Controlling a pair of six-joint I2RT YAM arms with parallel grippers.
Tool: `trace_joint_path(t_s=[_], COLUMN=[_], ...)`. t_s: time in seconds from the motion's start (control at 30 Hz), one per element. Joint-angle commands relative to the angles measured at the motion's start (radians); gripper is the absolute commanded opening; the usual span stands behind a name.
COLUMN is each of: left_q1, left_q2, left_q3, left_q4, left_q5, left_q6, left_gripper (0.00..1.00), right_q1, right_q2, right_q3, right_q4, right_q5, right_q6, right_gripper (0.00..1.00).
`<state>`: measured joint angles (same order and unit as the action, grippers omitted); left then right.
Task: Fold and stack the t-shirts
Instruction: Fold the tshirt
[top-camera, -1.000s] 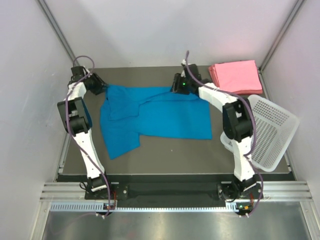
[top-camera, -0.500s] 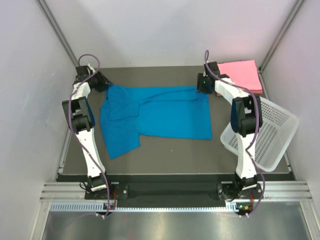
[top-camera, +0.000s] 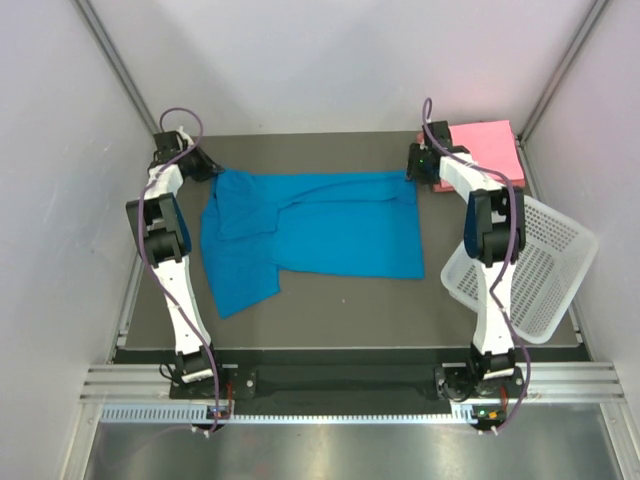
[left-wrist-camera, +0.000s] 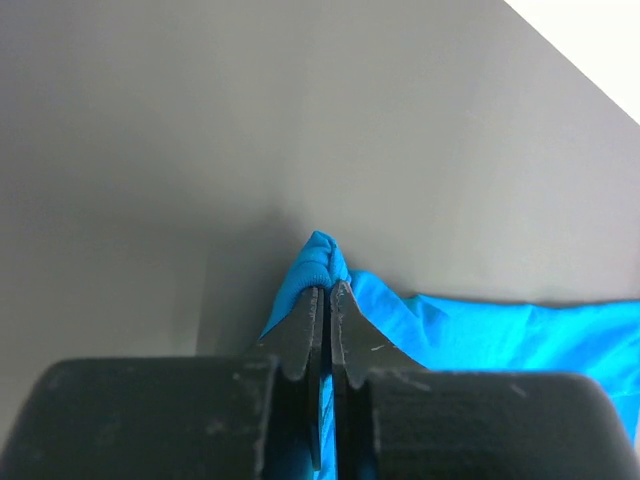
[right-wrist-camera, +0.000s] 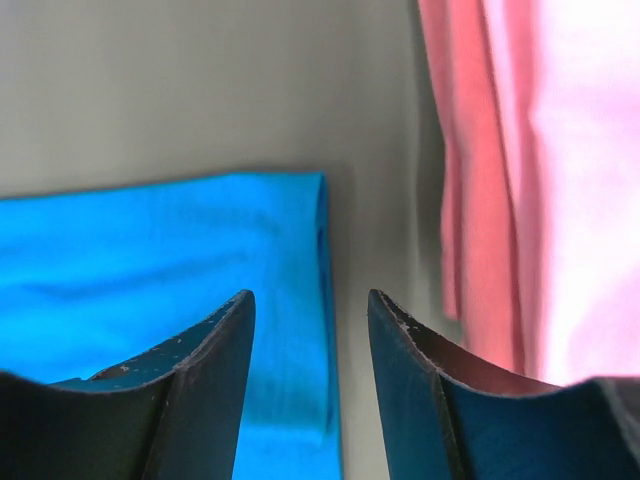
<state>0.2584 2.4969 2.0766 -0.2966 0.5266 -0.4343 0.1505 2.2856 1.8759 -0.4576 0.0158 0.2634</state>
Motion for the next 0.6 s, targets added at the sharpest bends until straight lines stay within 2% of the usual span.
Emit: trace_joint_path(t_s=[0.0, 0.13, 0.2, 0.23, 0.27, 0.3, 0.57], left_q1=[0.001, 0.002, 0.004, 0.005, 0.008, 0.01, 0.038], left_q2=[-0.001, -0.015, -0.018, -0.018, -0.021, -0.023, -0.017], left_q3=[0.043, 0.045, 0.048, 0.051, 0.053, 0.051, 0.054], left_q4=[0.031, 0.013, 0.001, -0.006, -0.012, -0.019, -0.038], left_q5=[-0.039, -0.103, -0.138, -0.152, -0.16, -0.172, -0.246], left_q6=[0.011, -0.001, -0.009, -0.021, -0.027, -0.033, -0.098], left_gripper=[0.0, 0.0, 0.0, 0.0, 0.0, 0.0, 0.0], right_q1=[-0.014, -0.014, -0.017, -0.022, -0.023, -0.025, -0.046], right_q2=[0.058, 0.089, 0.103, 0.103, 0.101, 0.1, 0.08], right_q3=[0.072, 0.109, 0.13, 0.132, 0.135, 0.134, 0.1], right_q4=[0.017, 0.027, 0.027, 0.03, 0.033, 0.036, 0.05], right_q5=[-0.042, -0.03, -0.022, -0.022, 0.004, 0.016, 0.059], right_q6=[-0.013, -0.01, 0.01, 0.016, 0.028, 0.034, 0.079], right_gripper=[0.49, 0.45, 0.31, 0.2, 0.03, 0.0, 0.0])
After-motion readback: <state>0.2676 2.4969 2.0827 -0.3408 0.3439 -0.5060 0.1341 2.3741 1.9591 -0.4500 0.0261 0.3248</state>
